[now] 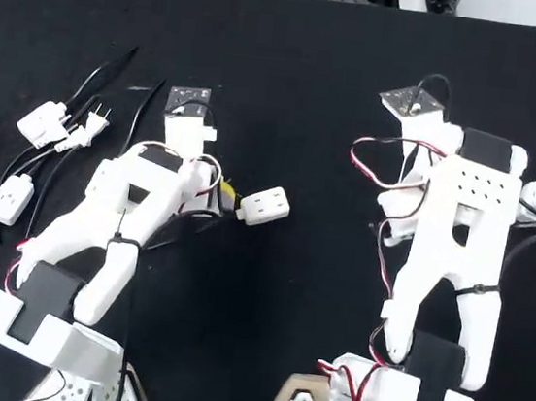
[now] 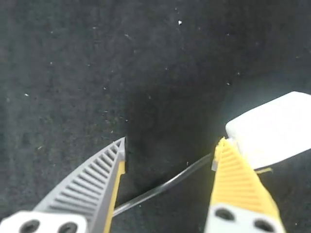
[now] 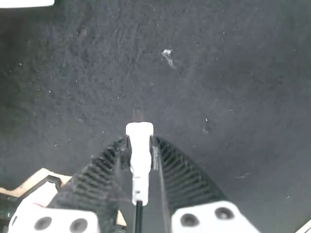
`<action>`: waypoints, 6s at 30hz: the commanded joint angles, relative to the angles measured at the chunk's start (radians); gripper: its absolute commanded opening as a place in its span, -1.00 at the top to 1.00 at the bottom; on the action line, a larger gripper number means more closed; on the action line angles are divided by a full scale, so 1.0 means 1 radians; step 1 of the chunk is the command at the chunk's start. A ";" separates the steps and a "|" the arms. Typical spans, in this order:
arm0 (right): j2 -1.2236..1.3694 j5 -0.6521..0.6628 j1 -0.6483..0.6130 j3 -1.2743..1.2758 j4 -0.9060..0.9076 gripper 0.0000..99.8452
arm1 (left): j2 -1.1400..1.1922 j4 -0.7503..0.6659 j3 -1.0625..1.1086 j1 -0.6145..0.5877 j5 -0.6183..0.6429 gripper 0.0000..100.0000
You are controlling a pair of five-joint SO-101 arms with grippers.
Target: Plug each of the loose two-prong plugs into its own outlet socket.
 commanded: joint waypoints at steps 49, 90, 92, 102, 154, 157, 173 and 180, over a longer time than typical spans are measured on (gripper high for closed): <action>-0.041 0.037 -0.431 0.050 -0.015 0.98 | -0.496 0.130 0.420 -0.432 -0.466 0.67; 0.522 0.069 -0.453 -0.504 0.123 0.98 | -0.496 0.075 0.573 -0.255 -0.390 0.67; 0.522 0.072 -0.451 -0.507 0.123 0.98 | -0.496 0.077 0.573 -0.255 -0.391 0.67; 0.628 0.071 -0.465 -0.549 0.121 0.98 | -0.496 0.077 0.573 -0.255 -0.393 0.67; 0.710 0.066 -0.468 -0.584 0.120 0.98 | -0.496 0.075 0.573 -0.257 -0.390 0.67; 0.710 0.064 -0.483 -0.584 0.118 0.98 | -0.496 0.074 0.573 -0.257 -0.390 0.67; 0.711 -0.015 -0.586 -0.582 0.118 0.98 | -0.496 0.075 0.573 -0.257 -0.390 0.67; 0.702 -0.017 -0.597 -0.585 0.121 0.98 | -0.496 0.075 0.573 -0.257 -0.390 0.67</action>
